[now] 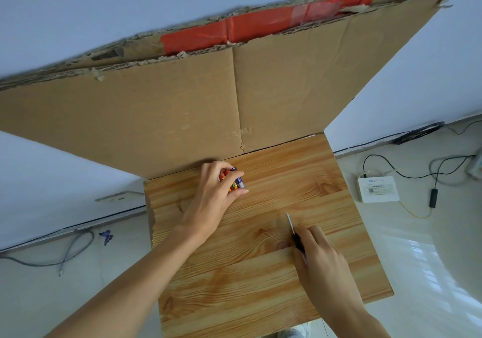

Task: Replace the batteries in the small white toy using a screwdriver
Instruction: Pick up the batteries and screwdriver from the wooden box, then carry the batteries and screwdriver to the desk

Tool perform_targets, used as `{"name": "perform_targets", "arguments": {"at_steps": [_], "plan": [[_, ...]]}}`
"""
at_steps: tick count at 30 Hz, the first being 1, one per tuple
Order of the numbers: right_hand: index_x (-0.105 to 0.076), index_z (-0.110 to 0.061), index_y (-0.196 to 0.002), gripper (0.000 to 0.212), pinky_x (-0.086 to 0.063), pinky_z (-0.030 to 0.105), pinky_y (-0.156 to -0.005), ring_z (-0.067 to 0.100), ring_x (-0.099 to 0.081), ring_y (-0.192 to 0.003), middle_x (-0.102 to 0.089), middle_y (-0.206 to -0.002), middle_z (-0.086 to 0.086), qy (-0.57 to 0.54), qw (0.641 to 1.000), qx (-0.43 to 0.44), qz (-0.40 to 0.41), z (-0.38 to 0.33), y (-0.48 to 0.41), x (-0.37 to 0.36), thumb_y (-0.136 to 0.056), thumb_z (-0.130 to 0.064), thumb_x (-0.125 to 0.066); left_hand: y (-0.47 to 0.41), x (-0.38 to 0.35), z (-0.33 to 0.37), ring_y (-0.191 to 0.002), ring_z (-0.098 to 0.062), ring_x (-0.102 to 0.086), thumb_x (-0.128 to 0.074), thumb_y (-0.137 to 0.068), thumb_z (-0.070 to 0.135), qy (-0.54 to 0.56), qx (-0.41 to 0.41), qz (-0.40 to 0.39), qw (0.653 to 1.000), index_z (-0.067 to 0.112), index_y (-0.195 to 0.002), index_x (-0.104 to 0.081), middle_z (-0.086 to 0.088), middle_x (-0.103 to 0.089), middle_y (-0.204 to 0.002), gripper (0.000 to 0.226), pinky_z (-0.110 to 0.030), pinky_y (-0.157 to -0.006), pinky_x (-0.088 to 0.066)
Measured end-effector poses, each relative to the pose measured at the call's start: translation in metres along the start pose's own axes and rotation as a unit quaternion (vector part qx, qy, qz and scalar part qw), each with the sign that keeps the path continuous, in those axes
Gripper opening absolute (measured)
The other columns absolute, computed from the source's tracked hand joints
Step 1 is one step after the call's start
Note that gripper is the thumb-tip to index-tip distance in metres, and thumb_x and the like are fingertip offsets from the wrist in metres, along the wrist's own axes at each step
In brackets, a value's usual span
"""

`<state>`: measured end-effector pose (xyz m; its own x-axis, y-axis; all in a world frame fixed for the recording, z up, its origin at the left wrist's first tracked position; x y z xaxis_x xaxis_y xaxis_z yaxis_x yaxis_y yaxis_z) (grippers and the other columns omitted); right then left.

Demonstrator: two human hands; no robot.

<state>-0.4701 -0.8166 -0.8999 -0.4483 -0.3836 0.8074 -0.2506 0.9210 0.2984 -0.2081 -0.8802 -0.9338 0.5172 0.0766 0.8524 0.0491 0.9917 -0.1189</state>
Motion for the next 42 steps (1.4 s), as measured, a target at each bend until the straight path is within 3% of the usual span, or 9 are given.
{"name": "perform_targets", "arguments": {"at_steps": [5, 11, 16, 21, 27, 32, 38, 42], "plan": [[-0.065, -0.020, -0.113, 0.025, -0.032, 0.016, -0.051, 0.009, -0.046, -0.066, -0.050, -0.093, -0.013, -0.015, 1.000, -0.015, -0.006, -0.005, 0.000, 0.004, -0.093, -0.007, -0.072, 0.001, 0.002, 0.002, -0.108, -0.018, -0.047, -0.079, -0.092, 0.032, 0.015, 0.010, -0.001, 1.000, 0.014, -0.130, -0.072, -0.004, -0.055, -0.127, 0.042, -0.026, -0.095, -0.047], [-0.066, -0.021, -0.119, 0.026, -0.052, 0.029, -0.056, 0.012, -0.059, -0.072, -0.055, -0.097, -0.012, -0.028, 0.999, -0.024, 0.009, -0.016, 0.000, 0.018, -0.097, -0.007, -0.066, 0.001, 0.015, 0.009, -0.109, -0.018, -0.046, -0.081, -0.090, 0.030, 0.027, 0.004, 0.000, 1.000, 0.013, -0.128, -0.073, -0.004, -0.056, -0.126, 0.042, -0.029, -0.094, -0.049], [-0.067, -0.021, -0.120, 0.026, -0.058, 0.036, -0.061, 0.011, -0.062, -0.075, -0.058, -0.099, -0.011, -0.046, 0.997, -0.040, 0.040, -0.034, 0.002, 0.042, -0.097, -0.007, -0.067, -0.008, 0.040, 0.032, -0.109, -0.025, -0.051, -0.085, -0.086, 0.026, 0.049, -0.024, 0.002, 0.999, 0.009, -0.125, -0.075, -0.008, -0.059, -0.121, 0.044, -0.035, -0.092, -0.049], [-0.067, -0.020, -0.126, 0.031, -0.058, 0.041, -0.068, 0.015, -0.062, -0.078, -0.061, -0.104, -0.009, -0.082, 0.991, -0.053, 0.092, -0.061, 0.009, 0.083, -0.098, -0.007, -0.067, -0.021, 0.089, 0.077, -0.113, -0.022, -0.050, -0.086, -0.086, 0.024, 0.058, -0.067, -0.018, 0.996, 0.011, -0.128, -0.074, -0.005, -0.058, -0.125, 0.046, -0.033, -0.098, -0.048], [-0.067, -0.021, -0.132, 0.037, -0.048, 0.028, -0.073, 0.009, -0.057, -0.082, -0.062, -0.108, -0.010, -0.134, 0.977, -0.070, 0.154, -0.094, 0.043, 0.171, -0.098, -0.007, -0.064, -0.037, 0.171, 0.175, -0.112, -0.023, -0.052, -0.086, -0.084, 0.026, 0.068, -0.130, -0.022, 0.989, 0.012, -0.127, -0.075, -0.005, -0.060, -0.123, 0.046, -0.035, -0.097, -0.051], [-0.070, -0.021, -0.126, 0.031, -0.051, 0.031, -0.076, 0.010, -0.060, -0.079, -0.063, -0.106, -0.009, -0.170, 0.959, -0.094, 0.208, -0.107, 0.101, 0.274, -0.098, -0.009, -0.066, -0.041, 0.242, 0.290, -0.114, -0.020, -0.050, -0.086, -0.085, 0.023, 0.083, -0.188, -0.039, 0.978, 0.012, -0.128, -0.075, -0.005, -0.060, -0.125, 0.045, -0.026, -0.101, -0.048], [-0.072, -0.022, -0.122, 0.032, -0.057, 0.037, -0.082, 0.007, -0.063, -0.080, -0.064, -0.100, -0.011, -0.203, 0.927, -0.131, 0.287, -0.094, 0.202, 0.396, -0.094, -0.008, -0.068, -0.035, 0.291, 0.441, -0.120, -0.028, -0.052, -0.082, -0.091, 0.023, 0.120, -0.246, -0.075, 0.959, 0.011, -0.130, -0.073, -0.007, -0.057, -0.127, 0.042, -0.037, -0.102, -0.051], [-0.073, -0.023, -0.118, 0.029, -0.058, 0.039, -0.082, 0.009, -0.064, -0.080, -0.064, -0.099, -0.013, -0.220, 0.905, -0.160, 0.328, -0.070, 0.281, 0.464, -0.093, -0.009, -0.070, -0.025, 0.310, 0.549, -0.122, -0.024, -0.049, -0.080, -0.093, 0.026, 0.132, -0.306, -0.097, 0.938, 0.013, -0.131, -0.072, -0.005, -0.057, -0.129, 0.041, -0.034, -0.104, -0.048]]}}
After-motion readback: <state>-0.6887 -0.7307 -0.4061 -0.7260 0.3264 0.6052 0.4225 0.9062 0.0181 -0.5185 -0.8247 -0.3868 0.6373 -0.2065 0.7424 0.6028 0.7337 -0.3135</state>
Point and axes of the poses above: each hand's wrist, its own y-axis away from the middle knuckle, its own x-axis out of the back of the hand, z = x × y, the point moved 3 cm from there along -y, towards the middle knuckle
